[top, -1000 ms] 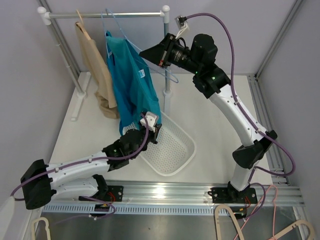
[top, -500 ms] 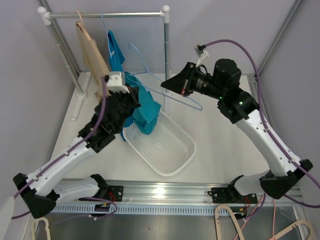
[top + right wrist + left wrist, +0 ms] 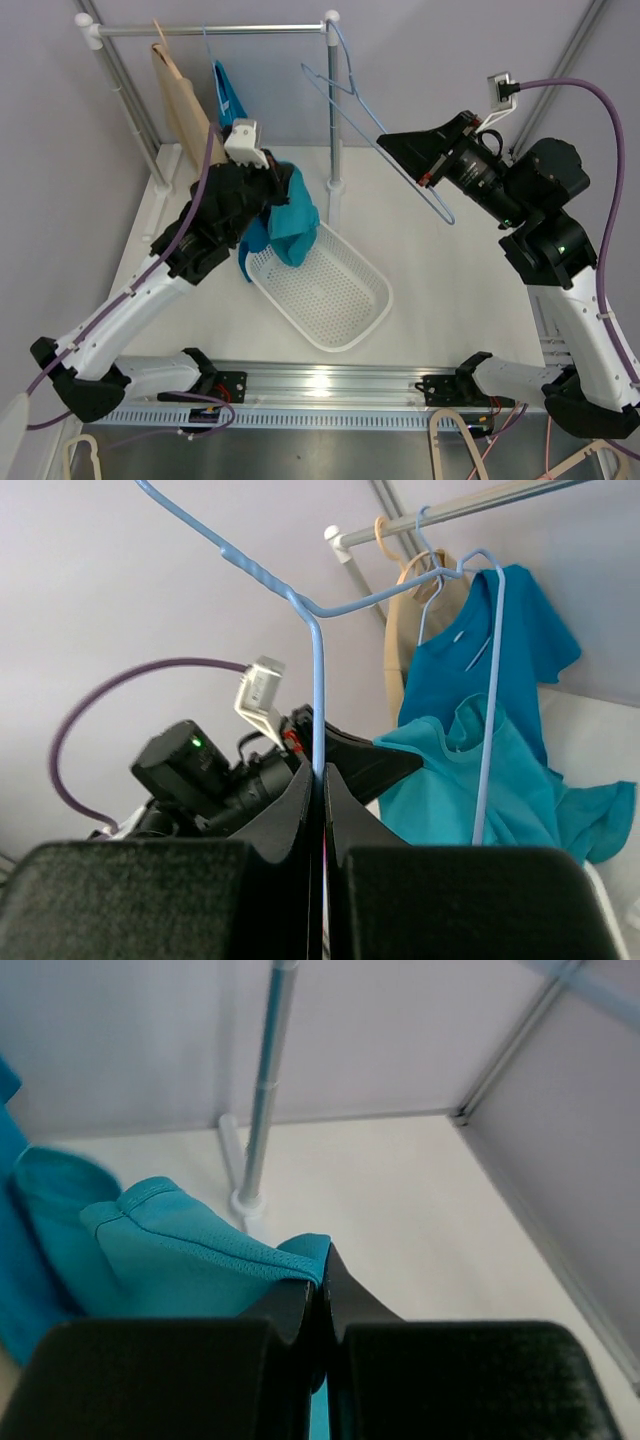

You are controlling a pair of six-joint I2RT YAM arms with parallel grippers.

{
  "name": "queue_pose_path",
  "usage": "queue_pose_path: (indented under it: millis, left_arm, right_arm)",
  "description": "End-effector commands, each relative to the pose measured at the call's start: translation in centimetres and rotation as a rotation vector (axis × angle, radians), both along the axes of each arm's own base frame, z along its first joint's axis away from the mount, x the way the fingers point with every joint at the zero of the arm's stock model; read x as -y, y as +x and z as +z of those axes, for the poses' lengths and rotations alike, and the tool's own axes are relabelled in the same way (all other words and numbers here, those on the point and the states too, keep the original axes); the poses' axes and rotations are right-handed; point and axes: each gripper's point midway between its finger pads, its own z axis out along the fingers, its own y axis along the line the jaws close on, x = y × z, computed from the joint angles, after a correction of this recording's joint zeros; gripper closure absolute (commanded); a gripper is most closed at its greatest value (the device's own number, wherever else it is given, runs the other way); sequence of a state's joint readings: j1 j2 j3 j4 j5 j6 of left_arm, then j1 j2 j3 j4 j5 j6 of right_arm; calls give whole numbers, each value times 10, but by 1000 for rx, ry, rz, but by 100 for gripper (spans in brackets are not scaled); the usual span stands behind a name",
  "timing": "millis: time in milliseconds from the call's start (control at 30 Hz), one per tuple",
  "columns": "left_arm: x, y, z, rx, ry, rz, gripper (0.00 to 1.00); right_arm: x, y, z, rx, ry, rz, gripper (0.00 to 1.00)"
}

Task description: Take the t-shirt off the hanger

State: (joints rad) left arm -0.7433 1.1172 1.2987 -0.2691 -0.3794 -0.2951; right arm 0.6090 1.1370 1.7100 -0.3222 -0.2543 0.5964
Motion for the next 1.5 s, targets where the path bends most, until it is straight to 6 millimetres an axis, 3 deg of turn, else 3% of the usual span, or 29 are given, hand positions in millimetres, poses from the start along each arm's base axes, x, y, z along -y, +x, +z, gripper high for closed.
queue_pose_path:
  millis: [0,67,133,167,233,267,567,600,667,700,933,1000,1133,1200,1233,1267,1333,1400,1433,1467]
  left_arm:
    - [22,-13,71,103,-76,-158,99]
    - [38,-24,105,144,-116,-254,99]
    - [47,-31,109,115,-106,-302,99]
    - [46,-40,140,166,-132,-326,99]
    - [48,-48,147,167,-117,-357,99]
    - [44,-59,169,212,-137,-388,99]
    - [49,-115,234,420,-137,-637,99]
    - [38,-127,256,471,-156,-640,99]
    - [43,-124,259,475,-138,-646,99]
    - [30,-135,281,529,-159,-636,99]
    - [39,-135,281,544,-165,-671,99]
    - [34,-142,284,555,-171,-675,99]
    - [37,-132,243,434,-166,-654,99]
    - [47,-110,186,318,-143,-609,99]
    - [48,-104,173,295,-149,-585,99]
    - [63,-82,113,190,-108,-566,99]
    - [59,-75,89,149,-142,-525,99]
    - [67,-52,18,31,-133,-508,99]
    - [72,-41,-1,-35,-174,-497,99]
    - [75,-29,-42,-128,-174,-473,99]
  right_arm:
    - [5,14,21,75,17,-72,100]
    - [7,17,27,97,28,-91,100]
    - [6,24,23,92,23,-110,100]
    - [9,28,24,95,30,-130,100]
    - [9,31,21,95,25,-139,100]
    - [9,35,18,94,26,-149,100]
    - [17,54,8,124,70,-224,100]
    - [19,58,7,126,71,-235,100]
    - [18,61,9,129,74,-239,100]
    - [19,62,9,130,75,-242,100]
    - [21,66,9,134,78,-258,100]
    - [22,66,9,136,78,-258,100]
    - [24,66,9,139,74,-264,100]
    - [24,66,8,137,74,-257,100]
    - [23,66,7,138,70,-253,100]
    - [22,66,9,139,74,-248,100]
    - [19,64,17,162,91,-227,100]
    - [17,62,21,166,99,-208,100]
    - [16,61,22,167,104,-202,100]
    - [15,61,23,169,108,-196,100]
